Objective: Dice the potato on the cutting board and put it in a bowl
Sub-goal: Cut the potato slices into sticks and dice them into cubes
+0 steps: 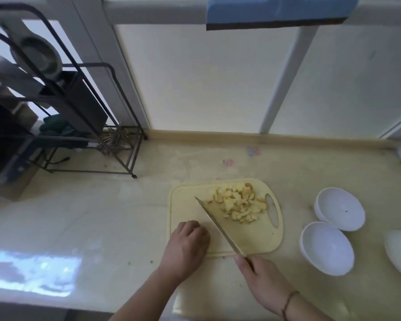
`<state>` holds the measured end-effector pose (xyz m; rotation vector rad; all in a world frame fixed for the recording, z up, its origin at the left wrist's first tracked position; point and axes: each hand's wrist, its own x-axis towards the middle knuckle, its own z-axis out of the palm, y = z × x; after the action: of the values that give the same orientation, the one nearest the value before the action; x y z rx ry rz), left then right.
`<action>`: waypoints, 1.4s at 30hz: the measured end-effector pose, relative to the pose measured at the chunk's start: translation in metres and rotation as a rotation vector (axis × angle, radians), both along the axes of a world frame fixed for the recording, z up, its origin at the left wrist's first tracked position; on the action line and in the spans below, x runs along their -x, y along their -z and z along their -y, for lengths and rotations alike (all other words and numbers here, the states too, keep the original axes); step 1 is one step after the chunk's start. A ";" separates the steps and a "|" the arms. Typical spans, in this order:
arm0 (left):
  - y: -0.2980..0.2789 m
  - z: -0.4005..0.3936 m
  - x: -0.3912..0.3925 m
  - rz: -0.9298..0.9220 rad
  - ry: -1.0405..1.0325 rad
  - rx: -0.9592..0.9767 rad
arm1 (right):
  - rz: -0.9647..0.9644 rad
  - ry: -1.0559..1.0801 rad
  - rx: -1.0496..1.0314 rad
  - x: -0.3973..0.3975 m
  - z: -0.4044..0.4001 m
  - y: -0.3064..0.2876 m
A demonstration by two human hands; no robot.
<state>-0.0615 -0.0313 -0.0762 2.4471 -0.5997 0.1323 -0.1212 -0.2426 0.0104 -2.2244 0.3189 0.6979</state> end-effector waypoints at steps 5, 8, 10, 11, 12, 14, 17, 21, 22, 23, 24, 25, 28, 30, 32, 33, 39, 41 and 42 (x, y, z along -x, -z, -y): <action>0.003 0.003 0.002 -0.004 -0.026 0.063 | -0.032 -0.097 0.013 0.011 -0.012 0.003; 0.005 0.003 0.006 -0.038 -0.043 0.134 | -0.041 -0.105 0.002 0.015 -0.014 0.006; 0.007 0.000 0.006 -0.034 -0.079 0.161 | -0.021 -0.084 0.000 0.014 -0.012 0.009; 0.008 -0.001 0.006 -0.019 -0.083 0.162 | -0.014 -0.070 0.000 0.015 -0.012 0.010; 0.009 -0.001 0.005 0.001 -0.068 0.152 | -0.010 -0.055 -0.001 0.016 -0.011 0.012; 0.010 -0.002 0.005 0.037 -0.025 0.132 | -0.003 -0.023 -0.014 0.019 -0.010 0.013; 0.014 -0.006 0.005 0.062 0.004 0.156 | 0.016 -0.021 -0.021 0.025 -0.014 0.006; 0.019 -0.011 0.008 0.048 0.006 0.173 | 0.044 -0.059 -0.014 0.028 -0.019 -0.002; 0.019 -0.011 0.008 0.040 0.000 0.176 | 0.045 -0.069 -0.006 0.028 -0.019 -0.004; 0.018 -0.010 0.007 0.027 -0.007 0.185 | 0.043 -0.069 -0.001 0.027 -0.019 -0.005; 0.017 -0.010 0.007 0.009 -0.013 0.196 | 0.041 -0.066 0.002 0.027 -0.018 -0.006; 0.016 -0.009 0.007 -0.006 -0.016 0.206 | 0.045 -0.061 0.005 0.027 -0.017 -0.006; 0.016 -0.010 0.007 -0.013 -0.003 0.216 | 0.060 -0.063 0.016 0.029 -0.014 -0.003; 0.015 -0.011 0.006 -0.052 0.000 0.242 | 0.076 -0.083 0.044 0.032 -0.010 0.000; 0.007 -0.011 0.006 -0.128 -0.050 0.343 | 0.101 -0.098 0.086 0.032 -0.004 0.004; 0.002 -0.012 0.005 -0.149 -0.103 0.407 | 0.125 -0.106 0.123 0.032 -0.001 0.007; -0.043 -0.015 -0.035 0.137 -0.234 0.532 | 0.339 -0.233 0.476 0.017 0.015 0.006; -0.055 -0.011 -0.058 0.089 0.065 0.305 | 0.352 -0.281 0.555 0.011 0.021 0.003; -0.056 -0.008 -0.069 0.044 0.184 0.141 | 0.324 -0.298 0.575 0.008 0.022 0.001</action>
<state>0.0080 -0.0233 -0.0199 2.2459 -0.8037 0.1493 -0.1291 -0.2651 0.0098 -2.9251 0.0180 0.4103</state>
